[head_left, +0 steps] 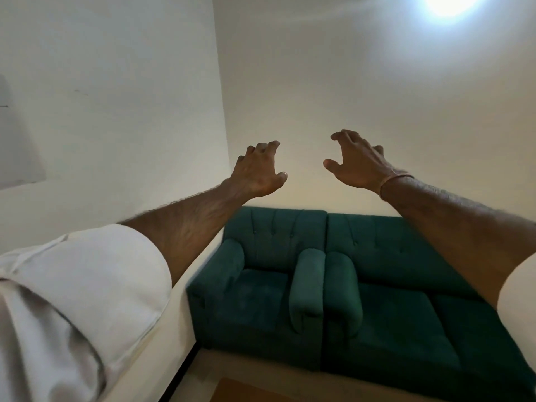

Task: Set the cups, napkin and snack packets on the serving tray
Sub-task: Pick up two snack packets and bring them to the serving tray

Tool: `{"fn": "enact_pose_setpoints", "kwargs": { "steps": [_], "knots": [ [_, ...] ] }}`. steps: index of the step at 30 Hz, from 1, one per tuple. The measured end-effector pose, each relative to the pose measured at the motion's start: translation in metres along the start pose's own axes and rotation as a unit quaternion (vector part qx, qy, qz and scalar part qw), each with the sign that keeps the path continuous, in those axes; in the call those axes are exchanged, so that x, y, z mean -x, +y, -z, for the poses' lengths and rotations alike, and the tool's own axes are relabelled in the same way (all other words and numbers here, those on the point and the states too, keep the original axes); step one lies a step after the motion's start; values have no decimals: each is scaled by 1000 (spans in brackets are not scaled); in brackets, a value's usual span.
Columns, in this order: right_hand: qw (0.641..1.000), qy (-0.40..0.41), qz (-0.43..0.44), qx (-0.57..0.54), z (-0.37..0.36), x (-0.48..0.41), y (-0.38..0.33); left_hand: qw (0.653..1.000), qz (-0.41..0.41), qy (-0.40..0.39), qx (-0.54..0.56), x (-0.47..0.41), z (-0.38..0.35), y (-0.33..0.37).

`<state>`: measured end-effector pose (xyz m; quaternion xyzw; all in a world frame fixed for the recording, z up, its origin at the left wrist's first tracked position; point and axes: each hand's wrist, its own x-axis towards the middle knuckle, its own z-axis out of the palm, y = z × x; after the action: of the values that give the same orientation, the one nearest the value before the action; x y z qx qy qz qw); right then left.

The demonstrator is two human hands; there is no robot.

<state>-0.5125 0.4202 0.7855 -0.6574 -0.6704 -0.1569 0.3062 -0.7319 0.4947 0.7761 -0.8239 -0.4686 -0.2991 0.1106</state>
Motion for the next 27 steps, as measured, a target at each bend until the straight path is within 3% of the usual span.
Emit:
{"fn": "enact_pose_setpoints", "kwargs": {
  "steps": [7, 14, 22, 27],
  "knots": [
    [996, -16, -69, 48, 16, 50, 58, 997, -41, -29, 60, -4, -47, 66],
    [984, -53, -153, 71, 10, 131, 158, 986, -94, -110, 83, 29, -131, 156],
    [953, -103, -269, 92, -18, 268, 327, 966, -137, -194, 104, 84, -275, 294],
    [925, -156, -335, 84, -31, 381, 446, 937, -164, -286, 118, 146, -377, 411]
  ]
}}
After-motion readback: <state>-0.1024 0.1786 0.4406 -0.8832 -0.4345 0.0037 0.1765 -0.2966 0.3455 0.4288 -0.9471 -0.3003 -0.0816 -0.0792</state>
